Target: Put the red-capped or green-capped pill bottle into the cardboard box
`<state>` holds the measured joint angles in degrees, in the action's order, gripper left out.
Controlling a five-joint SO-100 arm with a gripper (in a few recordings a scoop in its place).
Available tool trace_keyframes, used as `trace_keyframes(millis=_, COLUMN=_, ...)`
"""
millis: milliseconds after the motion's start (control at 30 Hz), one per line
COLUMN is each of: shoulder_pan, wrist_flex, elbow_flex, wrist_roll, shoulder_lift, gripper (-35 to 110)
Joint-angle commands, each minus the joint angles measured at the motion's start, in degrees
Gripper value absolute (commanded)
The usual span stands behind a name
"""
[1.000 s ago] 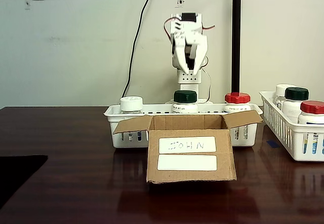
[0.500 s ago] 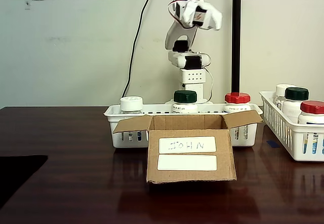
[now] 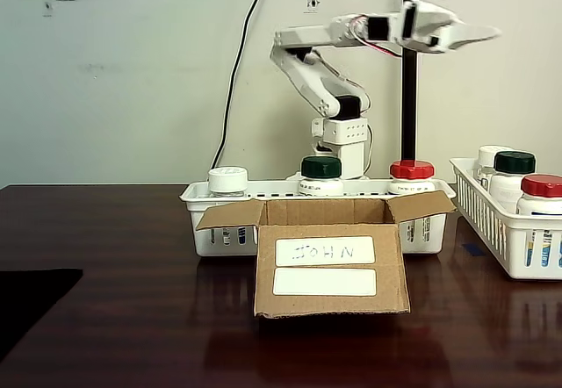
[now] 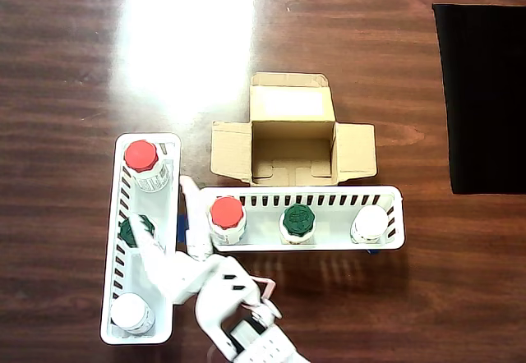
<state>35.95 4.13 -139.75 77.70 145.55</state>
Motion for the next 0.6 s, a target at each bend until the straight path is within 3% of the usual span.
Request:
trace_keyframes(millis=0, shoulder_pan=2.7, wrist_flex=9.0, elbow_flex=2.6, wrist_roll=0.7, shoulder_lift=-7.6, gripper=74)
trace_keyframes(millis=567, shoulder_pan=1.8, wrist_flex=37.7, elbow_flex=-1.7, wrist_roll=5.8, shoulder_lift=-38.5, gripper=74)
